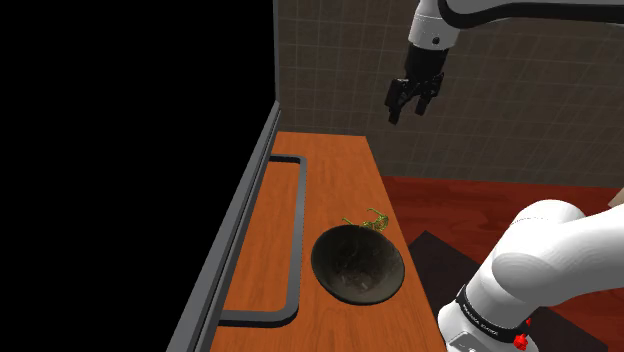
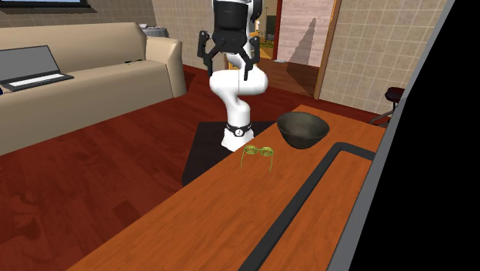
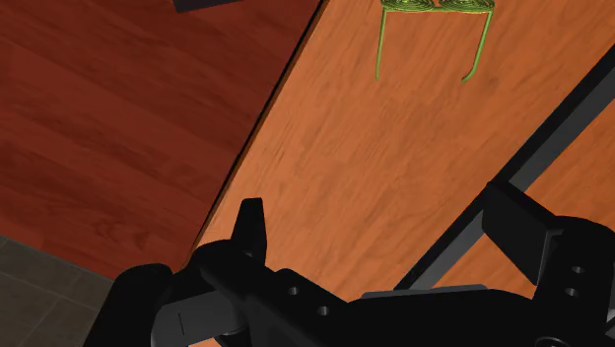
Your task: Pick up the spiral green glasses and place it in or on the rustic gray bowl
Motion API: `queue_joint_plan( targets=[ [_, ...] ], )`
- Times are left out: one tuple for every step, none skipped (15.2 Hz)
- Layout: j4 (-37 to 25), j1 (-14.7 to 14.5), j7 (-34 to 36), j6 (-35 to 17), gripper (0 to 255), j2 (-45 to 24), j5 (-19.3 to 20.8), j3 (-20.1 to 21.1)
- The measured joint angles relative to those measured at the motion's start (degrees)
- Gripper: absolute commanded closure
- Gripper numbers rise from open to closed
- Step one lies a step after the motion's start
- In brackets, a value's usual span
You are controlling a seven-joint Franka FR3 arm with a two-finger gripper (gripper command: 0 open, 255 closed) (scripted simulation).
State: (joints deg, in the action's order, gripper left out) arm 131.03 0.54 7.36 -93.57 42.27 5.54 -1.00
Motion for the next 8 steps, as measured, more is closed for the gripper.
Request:
queue_joint_plan(
  targets=[
    [0.0,0.0,0.0,0.0,0,0.0,0.0,0.0],
    [1.2,0.0,0.4,-1.0,0,0.5,-0.1,0.2],
    [3.4,-0.1,1.2,-2.4,0,1.8,-0.3,0.6],
    [5.8,-0.3,2.2,-4.0,0,3.0,-0.6,1.3],
    [8.1,-0.5,3.2,-6.0,0,3.8,-0.9,1.9],
    [9.7,-0.7,4.4,-8.1,0,3.9,-1.3,2.8],
    [12.4,-0.9,5.6,-9.9,0,5.4,-1.7,3.6],
    [14.8,-1.2,6.7,-12.3,0,6.1,-2.1,4.3]
  ],
)
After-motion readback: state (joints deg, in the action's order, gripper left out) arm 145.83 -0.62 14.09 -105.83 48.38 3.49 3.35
